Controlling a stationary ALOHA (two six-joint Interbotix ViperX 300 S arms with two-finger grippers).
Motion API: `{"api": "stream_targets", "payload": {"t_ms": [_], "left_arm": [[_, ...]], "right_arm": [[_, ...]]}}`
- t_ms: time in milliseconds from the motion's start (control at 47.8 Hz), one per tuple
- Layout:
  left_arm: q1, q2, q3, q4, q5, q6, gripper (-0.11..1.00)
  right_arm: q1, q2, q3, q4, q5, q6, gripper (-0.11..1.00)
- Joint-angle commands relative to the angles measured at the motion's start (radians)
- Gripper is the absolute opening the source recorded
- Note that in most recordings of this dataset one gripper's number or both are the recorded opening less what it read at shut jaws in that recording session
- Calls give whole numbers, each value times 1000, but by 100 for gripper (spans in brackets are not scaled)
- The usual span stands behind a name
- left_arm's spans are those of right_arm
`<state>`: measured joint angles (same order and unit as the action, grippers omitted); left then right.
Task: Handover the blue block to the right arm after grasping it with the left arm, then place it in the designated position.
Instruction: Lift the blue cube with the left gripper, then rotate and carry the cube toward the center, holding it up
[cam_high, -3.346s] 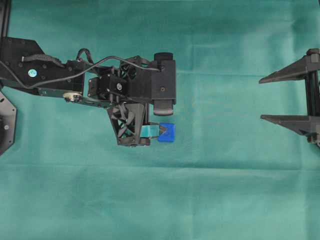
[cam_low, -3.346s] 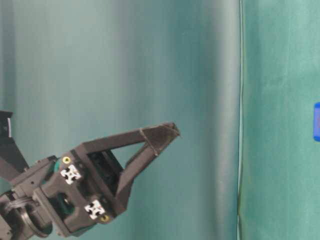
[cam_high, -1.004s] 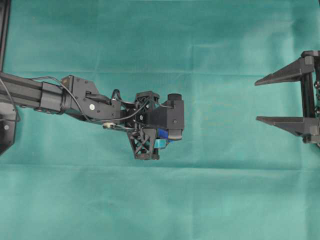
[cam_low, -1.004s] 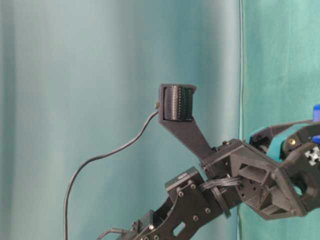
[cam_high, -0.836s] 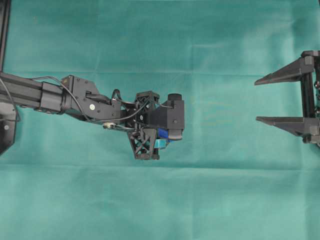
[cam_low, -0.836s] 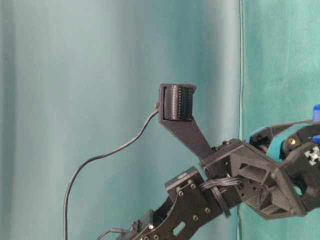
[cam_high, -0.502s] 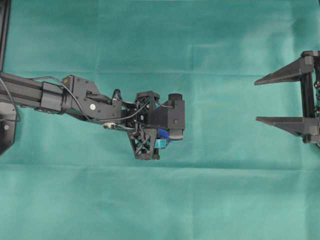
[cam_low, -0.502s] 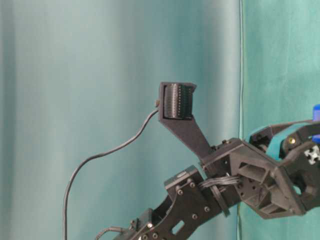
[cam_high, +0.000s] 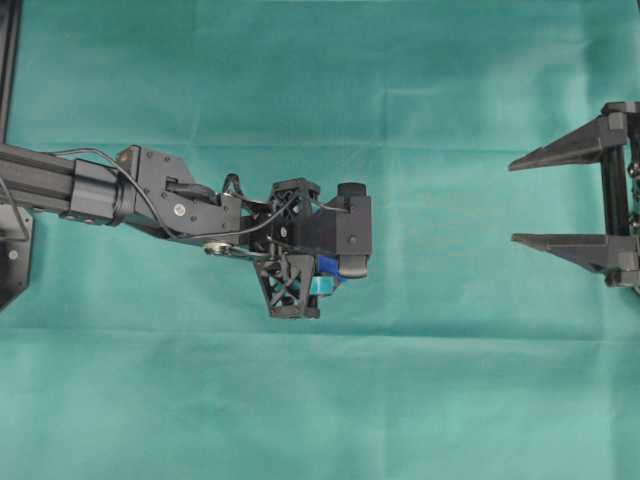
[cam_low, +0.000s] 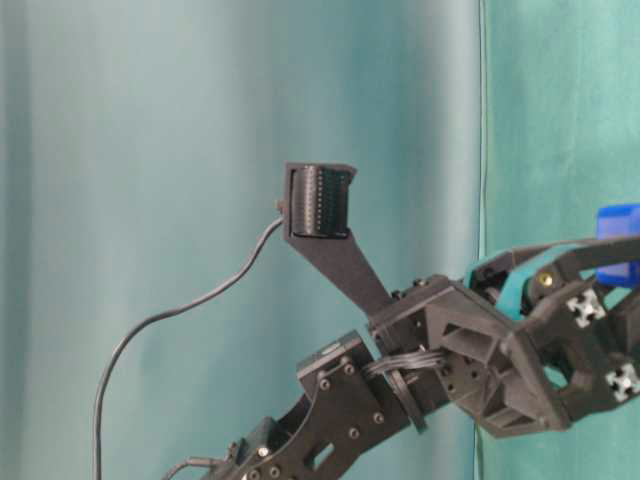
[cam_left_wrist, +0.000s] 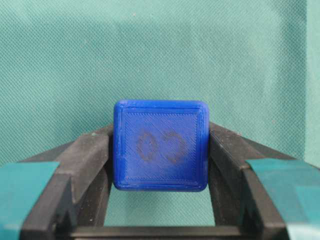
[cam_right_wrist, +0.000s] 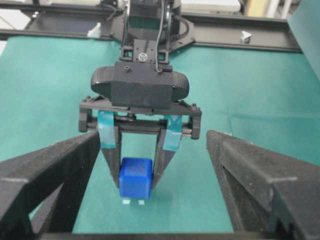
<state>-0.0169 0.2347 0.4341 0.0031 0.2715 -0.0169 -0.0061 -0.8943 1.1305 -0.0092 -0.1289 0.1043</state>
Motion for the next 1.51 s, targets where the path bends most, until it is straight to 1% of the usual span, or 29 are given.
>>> {"api": "stream_targets", "payload": {"t_ms": [0,355,481,586,983,1150,1485], "left_arm": [[-6,-55,-26,0,18,0,47],[-11,-244,-35,0,100,2,47],[-11,-288,-41,0,110,2,47],[-11,-311,-51,0,117,2,47],[-23,-422,-135,5,187,11,47],[-23,-465,-143,5,196,11,46],[-23,-477,-141,5,196,9,47]], "right_arm": [[-2,5,-18,-2,-5,-2,94],[-2,6,-18,-2,-6,-2,94],[-3,6,-20,-2,-5,-2,94],[-2,8,-20,-2,-5,-2,94],[-3,11,-18,-2,-5,-2,94],[-2,14,-20,-2,-5,-2,94],[-2,14,-20,-2,-6,-2,94]]}}
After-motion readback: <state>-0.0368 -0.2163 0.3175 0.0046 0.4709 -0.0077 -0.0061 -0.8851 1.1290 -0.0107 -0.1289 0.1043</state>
